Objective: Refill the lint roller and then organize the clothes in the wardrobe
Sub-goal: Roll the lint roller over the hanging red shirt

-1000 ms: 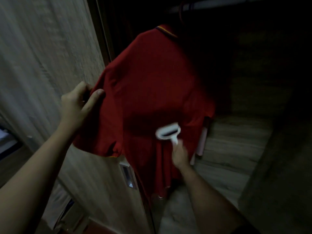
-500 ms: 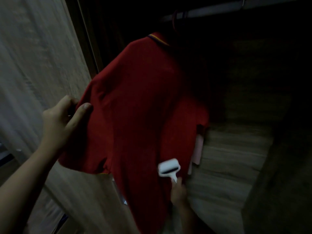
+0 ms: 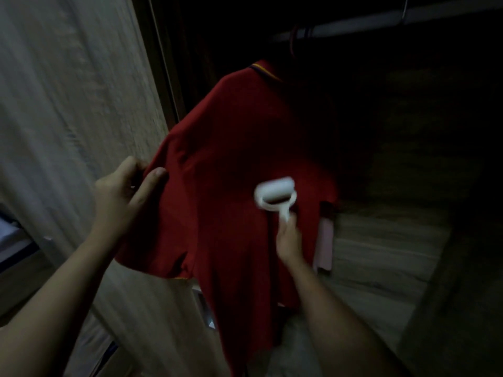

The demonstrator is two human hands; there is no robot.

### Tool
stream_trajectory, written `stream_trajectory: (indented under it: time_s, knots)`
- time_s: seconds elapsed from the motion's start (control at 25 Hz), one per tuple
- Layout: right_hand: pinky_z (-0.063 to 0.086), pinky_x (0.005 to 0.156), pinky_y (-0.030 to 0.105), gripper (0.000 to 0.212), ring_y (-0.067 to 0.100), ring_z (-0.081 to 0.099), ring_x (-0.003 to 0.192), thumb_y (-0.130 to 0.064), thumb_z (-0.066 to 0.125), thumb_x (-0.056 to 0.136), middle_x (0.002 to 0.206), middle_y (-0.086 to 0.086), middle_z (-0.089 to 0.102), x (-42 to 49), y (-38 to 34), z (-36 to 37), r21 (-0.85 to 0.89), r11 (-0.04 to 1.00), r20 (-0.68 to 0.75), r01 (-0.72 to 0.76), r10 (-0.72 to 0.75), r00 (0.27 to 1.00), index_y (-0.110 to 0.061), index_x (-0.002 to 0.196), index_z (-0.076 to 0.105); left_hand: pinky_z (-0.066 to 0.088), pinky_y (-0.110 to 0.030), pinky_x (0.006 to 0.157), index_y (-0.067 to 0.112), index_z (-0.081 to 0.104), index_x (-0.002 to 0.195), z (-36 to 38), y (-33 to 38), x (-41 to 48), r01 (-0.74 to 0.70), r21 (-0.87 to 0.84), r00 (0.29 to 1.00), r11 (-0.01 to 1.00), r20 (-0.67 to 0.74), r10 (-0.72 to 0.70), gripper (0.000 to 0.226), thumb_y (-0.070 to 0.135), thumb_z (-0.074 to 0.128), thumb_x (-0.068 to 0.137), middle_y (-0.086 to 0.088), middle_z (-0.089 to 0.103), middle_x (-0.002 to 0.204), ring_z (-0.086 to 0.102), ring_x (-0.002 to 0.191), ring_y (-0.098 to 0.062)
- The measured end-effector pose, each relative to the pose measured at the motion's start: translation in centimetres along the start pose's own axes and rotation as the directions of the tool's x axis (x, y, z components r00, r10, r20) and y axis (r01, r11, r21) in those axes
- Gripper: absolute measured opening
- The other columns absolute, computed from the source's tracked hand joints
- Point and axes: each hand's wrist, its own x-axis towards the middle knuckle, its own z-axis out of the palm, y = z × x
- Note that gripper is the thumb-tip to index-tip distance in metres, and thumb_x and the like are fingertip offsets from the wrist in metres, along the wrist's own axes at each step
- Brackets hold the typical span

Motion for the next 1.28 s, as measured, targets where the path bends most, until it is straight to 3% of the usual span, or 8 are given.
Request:
stream_trajectory:
  time_s: [0.12,0.24,0.4,0.56,0.68,0.76,0.96,1.28]
  knots:
    - [0.038,0.101,0.040,0.045,0.034,0.050,0.121,-0.028,0.035,0.099,0.132,0.019,0.050,-7.0,8.4,2.1,-0.057,0.966,0.176,-0.254,0.260,0.949,-0.001,0.134,0.036,0.028,-0.013,0.050,0.026,0.038,0.067,0.0,-0.5,-0.2,-0.046,-0.011,0.999,0.999,0.000,0.046,0.032,0.048,0.051,0.086,0.006,0.046,0.059,0.037,0.050,0.000]
    - [0.047,0.087,0.043,0.026,0.028,0.058,0.087,-0.029,0.033,0.098,0.089,0.013,0.060,-9.7,10.5,1.0,-0.123,0.941,0.189,-0.316,0.335,0.923,-0.007,0.103,0.045,0.029,-0.014,0.050,0.017,0.042,0.069,0.0,0.0,-0.1,-0.023,0.000,1.000,1.000,0.016,0.023,0.035,0.047,0.050,0.086,-0.005,0.044,0.059,0.034,0.052,-0.007]
    - [0.043,0.075,0.038,0.021,0.025,0.052,0.078,-0.026,0.032,0.099,0.068,-0.001,0.046,-7.3,7.6,-3.4,-0.086,0.976,0.085,-0.201,0.209,0.974,-0.008,0.092,0.040,0.031,-0.012,0.053,0.015,0.051,0.080,0.1,2.9,-1.5,-0.034,0.016,0.998,0.999,-0.048,0.034,0.029,0.043,0.051,0.086,-0.004,0.052,0.067,0.042,0.055,-0.003]
    - [0.037,0.076,0.033,0.034,0.032,0.057,0.093,-0.027,0.029,0.100,0.097,0.017,0.057,-5.4,3.6,-9.1,-0.088,0.992,-0.032,-0.094,0.091,0.995,0.000,0.111,0.046,0.038,-0.020,0.075,-0.002,0.053,0.111,1.9,9.0,0.1,-0.155,0.047,0.979,0.987,-0.130,0.160,0.044,0.033,0.056,0.085,-0.018,0.055,0.095,0.049,0.083,-0.016]
    - [0.038,0.080,0.033,0.037,0.036,0.057,0.102,-0.029,0.028,0.100,0.104,0.016,0.060,-5.4,2.0,-13.1,-0.115,0.992,-0.097,-0.060,0.049,0.994,-0.004,0.120,0.047,0.038,-0.046,0.089,-0.009,0.045,0.125,3.8,13.5,3.9,-0.186,0.204,0.981,0.961,-0.018,0.193,0.057,0.031,0.058,0.086,-0.030,0.051,0.115,0.049,0.102,-0.042]
    - [0.041,0.079,0.037,0.031,0.035,0.057,0.094,-0.032,0.027,0.100,0.093,0.011,0.059,-5.6,1.0,-15.3,-0.124,0.991,-0.116,-0.056,0.041,0.992,-0.009,0.107,0.047,0.035,-0.048,0.094,-0.009,0.039,0.130,5.4,15.9,5.9,-0.129,0.291,0.982,0.948,0.170,0.082,0.060,0.032,0.056,0.090,-0.030,0.047,0.125,0.046,0.111,-0.044]
    - [0.038,0.074,0.035,0.034,0.035,0.057,0.093,-0.036,0.025,0.099,0.093,0.012,0.059,-5.8,-0.8,-20.0,-0.181,0.983,-0.193,-0.020,-0.015,0.981,-0.011,0.106,0.045,0.041,-0.043,0.085,-0.003,0.045,0.117,9.6,18.9,8.0,-0.013,0.253,0.947,0.967,0.315,-0.070,0.040,0.028,0.052,0.093,-0.027,0.057,0.116,0.053,0.108,-0.043]
    - [0.034,0.069,0.034,0.022,0.034,0.056,0.089,-0.031,0.028,0.099,0.087,0.012,0.055,-6.5,-3.9,-23.5,-0.211,0.977,-0.286,0.015,-0.076,0.955,-0.013,0.094,0.040,0.045,-0.045,0.077,-0.001,0.055,0.107,13.7,23.4,6.6,-0.106,0.054,0.941,0.993,0.328,0.082,0.024,0.015,0.044,0.092,-0.027,0.063,0.101,0.059,0.097,-0.045]
